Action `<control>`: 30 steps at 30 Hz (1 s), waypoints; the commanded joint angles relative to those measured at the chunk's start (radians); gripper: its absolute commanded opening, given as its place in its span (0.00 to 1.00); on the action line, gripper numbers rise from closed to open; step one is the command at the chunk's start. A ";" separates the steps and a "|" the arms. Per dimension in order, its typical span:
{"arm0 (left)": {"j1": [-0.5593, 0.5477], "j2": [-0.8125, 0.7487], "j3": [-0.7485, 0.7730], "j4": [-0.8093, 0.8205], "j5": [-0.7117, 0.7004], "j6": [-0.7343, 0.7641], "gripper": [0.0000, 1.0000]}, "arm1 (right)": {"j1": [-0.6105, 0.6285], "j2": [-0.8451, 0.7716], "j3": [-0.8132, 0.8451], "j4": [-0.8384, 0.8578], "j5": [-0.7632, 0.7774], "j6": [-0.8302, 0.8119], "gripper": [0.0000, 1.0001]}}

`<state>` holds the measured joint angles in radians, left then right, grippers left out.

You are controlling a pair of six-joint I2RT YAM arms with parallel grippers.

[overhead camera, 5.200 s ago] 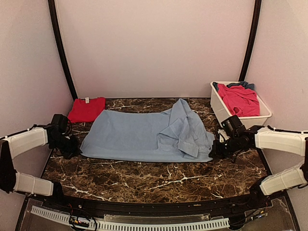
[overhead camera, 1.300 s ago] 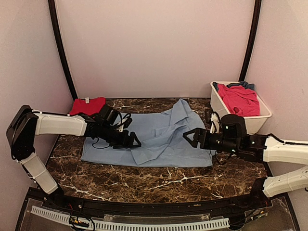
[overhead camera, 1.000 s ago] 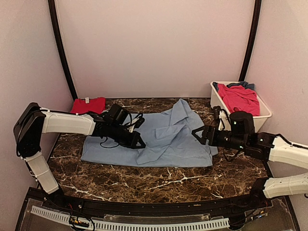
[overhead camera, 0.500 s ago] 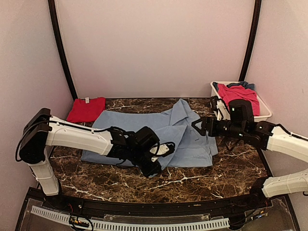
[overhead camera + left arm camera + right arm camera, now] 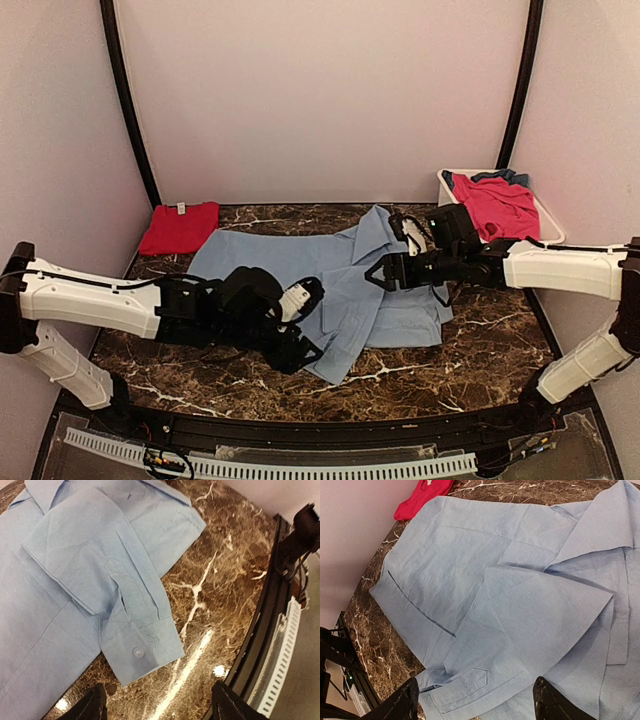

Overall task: Fold and stack the mixed laundry pile
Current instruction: Smooth out the 1/3-folded shirt at the center of the board.

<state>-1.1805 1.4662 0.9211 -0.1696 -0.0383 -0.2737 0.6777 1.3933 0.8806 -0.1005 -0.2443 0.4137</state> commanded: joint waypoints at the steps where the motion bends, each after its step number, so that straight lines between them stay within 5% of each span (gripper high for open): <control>1: 0.047 -0.106 -0.150 0.155 0.026 -0.286 0.71 | -0.006 0.060 0.055 0.059 -0.073 -0.035 0.75; 6: 0.121 -0.122 -0.303 0.320 0.104 -0.465 0.68 | -0.006 0.181 0.093 0.054 -0.110 -0.054 0.71; 21: 0.144 0.217 -0.306 0.606 0.304 -0.641 0.52 | -0.006 0.337 0.064 0.076 -0.121 -0.042 0.68; 25: 0.145 0.278 -0.282 0.661 0.359 -0.649 0.40 | -0.006 0.332 0.049 0.088 -0.131 -0.031 0.68; 30: 0.149 0.279 -0.258 0.615 0.341 -0.646 0.10 | -0.006 0.266 0.057 0.062 -0.124 -0.028 0.68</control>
<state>-1.0363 1.7531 0.6464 0.4847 0.2947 -0.9173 0.6777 1.7203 0.9417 -0.0528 -0.3634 0.3790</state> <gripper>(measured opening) 0.176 0.679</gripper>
